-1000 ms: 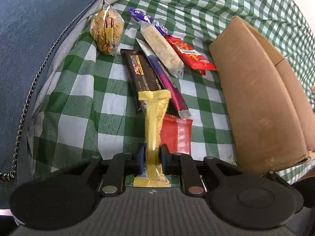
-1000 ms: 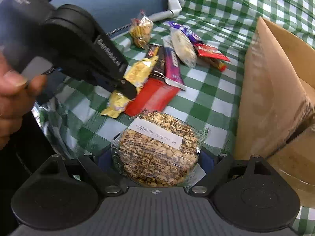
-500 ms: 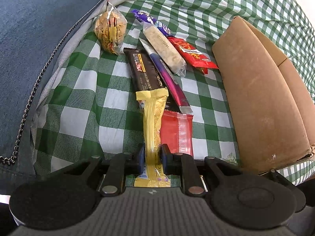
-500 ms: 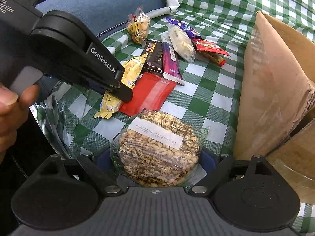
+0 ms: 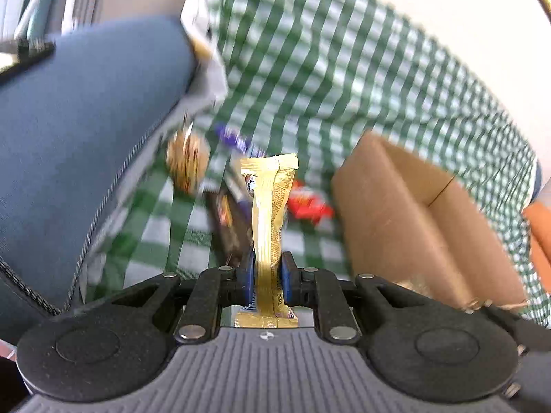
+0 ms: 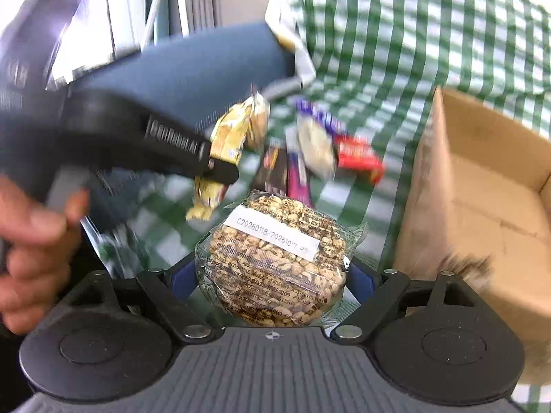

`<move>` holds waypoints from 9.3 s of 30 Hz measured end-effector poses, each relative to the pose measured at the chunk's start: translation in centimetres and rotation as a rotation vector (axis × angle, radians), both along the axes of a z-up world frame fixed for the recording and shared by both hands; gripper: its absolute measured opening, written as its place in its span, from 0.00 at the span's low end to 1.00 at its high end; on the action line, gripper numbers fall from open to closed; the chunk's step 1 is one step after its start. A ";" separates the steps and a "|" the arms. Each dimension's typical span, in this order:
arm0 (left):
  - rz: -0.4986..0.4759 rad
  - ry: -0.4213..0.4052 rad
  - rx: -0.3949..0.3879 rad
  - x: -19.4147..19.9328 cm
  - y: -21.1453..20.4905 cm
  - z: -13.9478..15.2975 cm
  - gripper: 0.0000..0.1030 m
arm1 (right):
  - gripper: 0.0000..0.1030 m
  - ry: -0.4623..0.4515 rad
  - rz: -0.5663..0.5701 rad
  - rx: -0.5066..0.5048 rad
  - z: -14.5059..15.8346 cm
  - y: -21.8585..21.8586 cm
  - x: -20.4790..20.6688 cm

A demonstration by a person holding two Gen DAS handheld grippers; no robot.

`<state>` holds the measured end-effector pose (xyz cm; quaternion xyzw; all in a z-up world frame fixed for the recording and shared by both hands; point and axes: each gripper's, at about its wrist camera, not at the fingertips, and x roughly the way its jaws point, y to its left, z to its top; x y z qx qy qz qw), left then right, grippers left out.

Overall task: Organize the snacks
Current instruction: 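Carry the yellow wafer bar and peanut cake bag over the box and release both, then move both tools back to the snack pile, then grasp the cookie bag with the left gripper while the right gripper grasps the red packet, then carry the cookie bag and red packet over the box and release both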

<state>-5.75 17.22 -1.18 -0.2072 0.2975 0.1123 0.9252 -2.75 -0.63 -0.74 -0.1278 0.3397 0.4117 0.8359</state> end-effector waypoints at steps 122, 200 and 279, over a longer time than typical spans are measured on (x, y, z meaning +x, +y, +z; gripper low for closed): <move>0.123 0.076 0.152 12.6 8.0 -4.1 0.73 | 0.73 -0.045 -0.193 0.014 -4.7 5.9 3.4; -0.044 0.275 0.208 8.3 -1.1 -7.1 0.70 | 0.45 0.022 -0.119 -0.098 -6.6 1.4 0.6; -0.181 -0.154 0.260 9.7 -13.3 9.3 0.45 | 0.44 -0.246 -0.667 0.314 4.4 -14.3 8.4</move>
